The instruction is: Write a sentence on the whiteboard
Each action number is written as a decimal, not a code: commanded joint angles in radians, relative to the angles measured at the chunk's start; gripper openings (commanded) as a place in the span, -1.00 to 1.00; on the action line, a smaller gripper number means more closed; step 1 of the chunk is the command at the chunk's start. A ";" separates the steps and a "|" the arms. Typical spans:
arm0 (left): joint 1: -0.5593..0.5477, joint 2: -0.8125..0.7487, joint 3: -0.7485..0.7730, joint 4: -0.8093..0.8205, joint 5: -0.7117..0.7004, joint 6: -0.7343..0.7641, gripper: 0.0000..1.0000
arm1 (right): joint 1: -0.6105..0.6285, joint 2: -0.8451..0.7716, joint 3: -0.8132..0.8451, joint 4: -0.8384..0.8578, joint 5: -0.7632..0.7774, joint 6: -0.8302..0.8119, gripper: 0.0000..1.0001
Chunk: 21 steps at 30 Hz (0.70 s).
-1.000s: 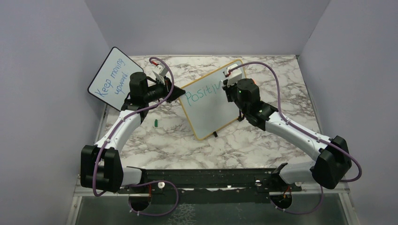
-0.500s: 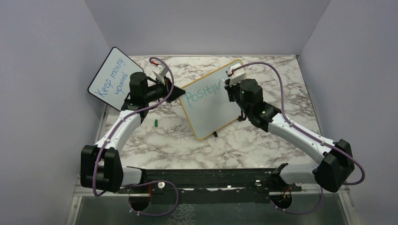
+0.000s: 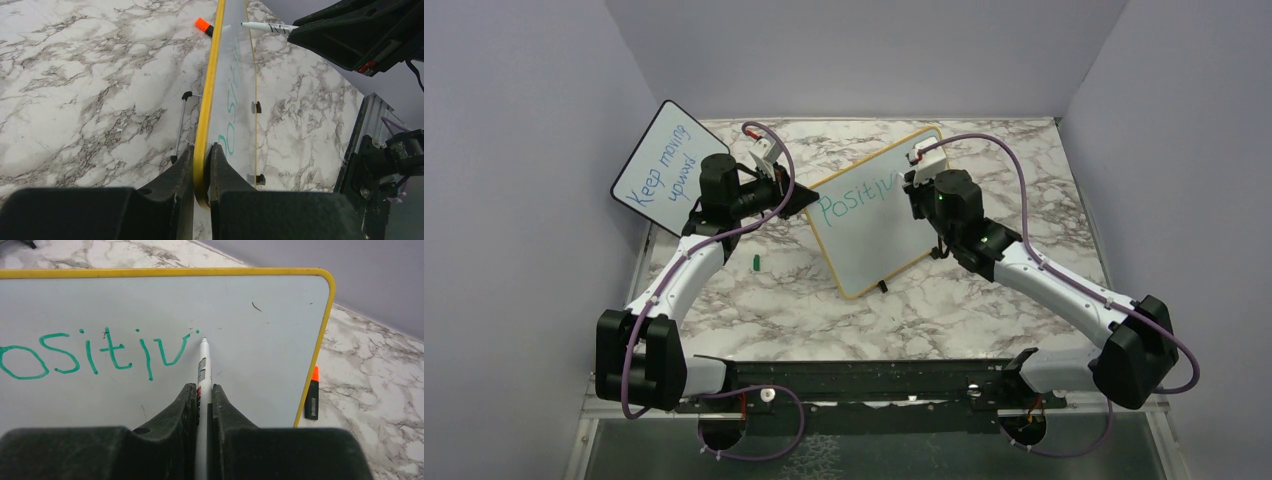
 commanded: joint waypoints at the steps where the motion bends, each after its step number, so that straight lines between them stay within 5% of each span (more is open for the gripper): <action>1: -0.017 0.035 -0.017 -0.111 -0.044 0.078 -1.00 | -0.006 0.011 -0.011 0.009 -0.014 0.018 -1.00; 21: -0.017 0.036 -0.019 -0.106 -0.040 0.076 -1.00 | -0.014 0.038 0.004 0.014 -0.037 0.023 -0.99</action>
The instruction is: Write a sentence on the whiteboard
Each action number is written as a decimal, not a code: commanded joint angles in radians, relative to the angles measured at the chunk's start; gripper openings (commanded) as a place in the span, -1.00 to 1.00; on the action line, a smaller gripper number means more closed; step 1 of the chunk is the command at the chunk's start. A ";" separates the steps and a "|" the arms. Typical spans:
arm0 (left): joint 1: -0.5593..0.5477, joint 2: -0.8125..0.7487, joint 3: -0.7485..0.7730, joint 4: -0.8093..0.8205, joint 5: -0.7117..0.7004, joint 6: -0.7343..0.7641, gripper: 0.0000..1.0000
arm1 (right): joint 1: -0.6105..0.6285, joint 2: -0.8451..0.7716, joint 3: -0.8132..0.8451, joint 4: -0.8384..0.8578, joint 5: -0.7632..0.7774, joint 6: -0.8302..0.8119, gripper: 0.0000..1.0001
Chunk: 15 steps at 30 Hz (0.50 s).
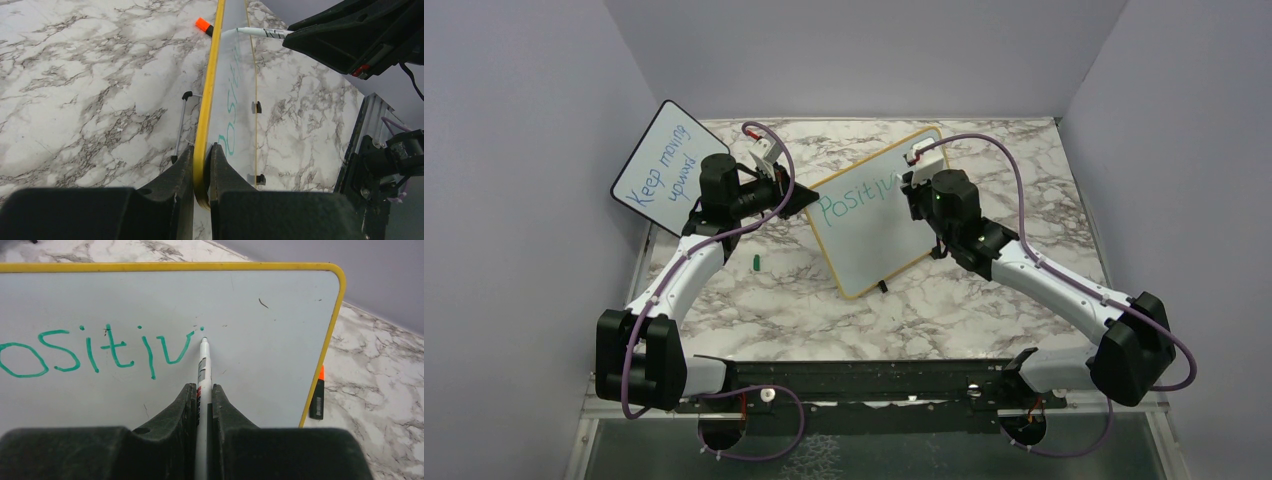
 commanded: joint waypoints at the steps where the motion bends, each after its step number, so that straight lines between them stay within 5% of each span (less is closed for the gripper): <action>1: -0.017 0.036 -0.019 -0.107 -0.039 0.075 -1.00 | -0.010 0.015 0.004 0.007 -0.027 0.011 -0.99; 15: -0.017 0.036 -0.018 -0.108 -0.041 0.076 -1.00 | -0.012 -0.026 -0.058 -0.059 -0.037 0.040 -1.00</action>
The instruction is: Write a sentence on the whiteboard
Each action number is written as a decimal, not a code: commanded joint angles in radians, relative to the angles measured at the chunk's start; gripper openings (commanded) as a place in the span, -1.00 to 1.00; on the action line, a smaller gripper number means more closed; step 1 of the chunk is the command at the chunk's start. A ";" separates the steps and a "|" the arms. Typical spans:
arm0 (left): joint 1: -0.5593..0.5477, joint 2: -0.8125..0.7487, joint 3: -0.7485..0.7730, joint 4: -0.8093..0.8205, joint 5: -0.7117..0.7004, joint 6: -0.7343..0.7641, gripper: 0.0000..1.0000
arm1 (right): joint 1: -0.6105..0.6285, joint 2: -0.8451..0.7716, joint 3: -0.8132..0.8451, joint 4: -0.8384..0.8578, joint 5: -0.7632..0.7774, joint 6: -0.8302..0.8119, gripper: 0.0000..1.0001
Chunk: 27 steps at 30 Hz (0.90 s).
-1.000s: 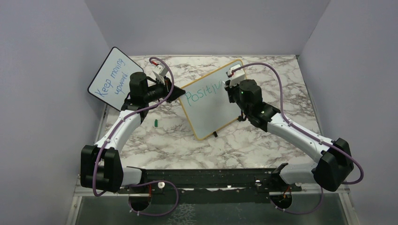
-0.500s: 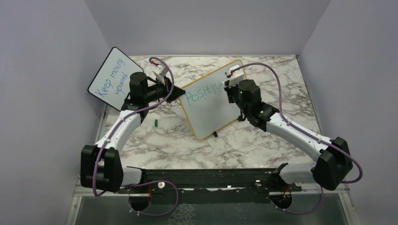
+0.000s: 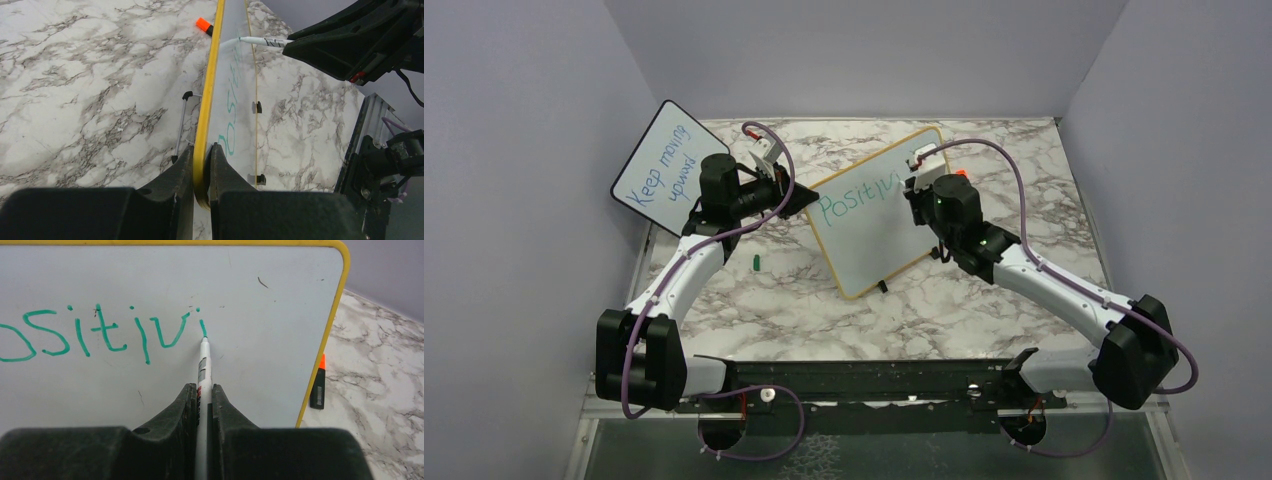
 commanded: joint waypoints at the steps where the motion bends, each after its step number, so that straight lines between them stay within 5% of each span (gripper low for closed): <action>1: -0.017 0.036 -0.017 -0.107 -0.041 0.076 -1.00 | -0.006 -0.012 -0.026 -0.047 -0.023 0.023 -0.99; 27: -0.017 0.035 -0.016 -0.115 -0.043 0.082 -1.00 | -0.052 -0.024 0.061 0.005 -0.061 -0.026 -1.00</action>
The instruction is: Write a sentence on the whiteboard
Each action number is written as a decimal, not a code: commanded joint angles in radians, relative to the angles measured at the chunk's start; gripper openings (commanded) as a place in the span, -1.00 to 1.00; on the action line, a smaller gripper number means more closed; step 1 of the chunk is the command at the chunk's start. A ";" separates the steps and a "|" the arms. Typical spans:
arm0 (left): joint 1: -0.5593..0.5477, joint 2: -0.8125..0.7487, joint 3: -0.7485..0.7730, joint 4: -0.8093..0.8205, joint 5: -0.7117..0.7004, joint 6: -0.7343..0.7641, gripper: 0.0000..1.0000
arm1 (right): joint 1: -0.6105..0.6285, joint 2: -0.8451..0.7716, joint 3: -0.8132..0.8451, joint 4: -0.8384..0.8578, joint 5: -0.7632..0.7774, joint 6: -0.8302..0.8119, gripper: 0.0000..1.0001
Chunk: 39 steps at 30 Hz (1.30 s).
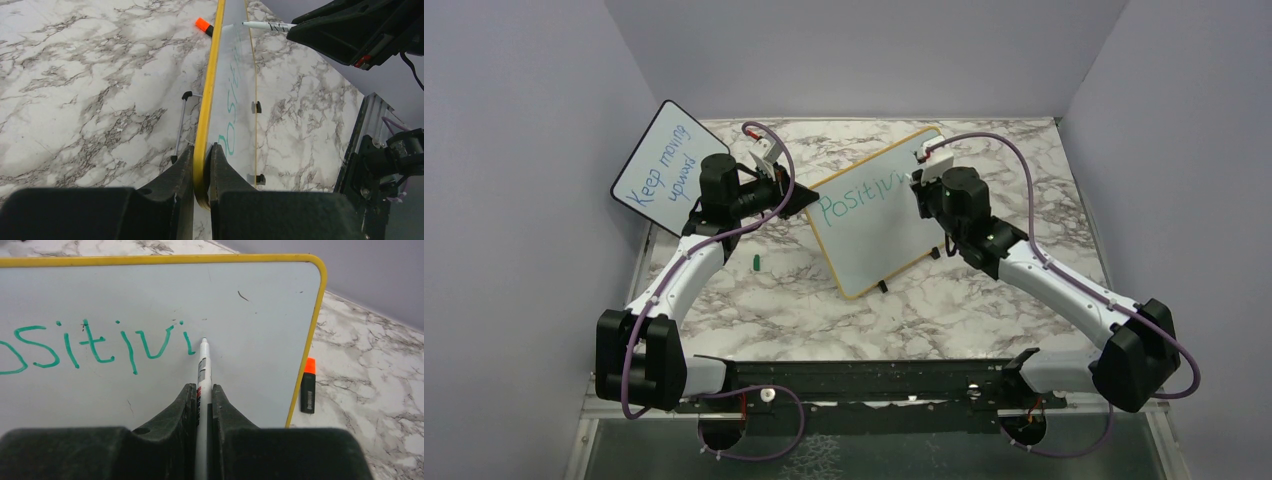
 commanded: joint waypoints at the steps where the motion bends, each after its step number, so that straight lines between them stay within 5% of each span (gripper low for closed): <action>1: -0.017 0.035 -0.016 -0.115 -0.044 0.081 -1.00 | -0.013 -0.006 0.041 0.023 -0.047 -0.006 -1.00; 39: -0.017 0.035 -0.014 -0.119 -0.045 0.087 -1.00 | -0.079 0.013 0.058 0.063 -0.138 -0.033 -1.00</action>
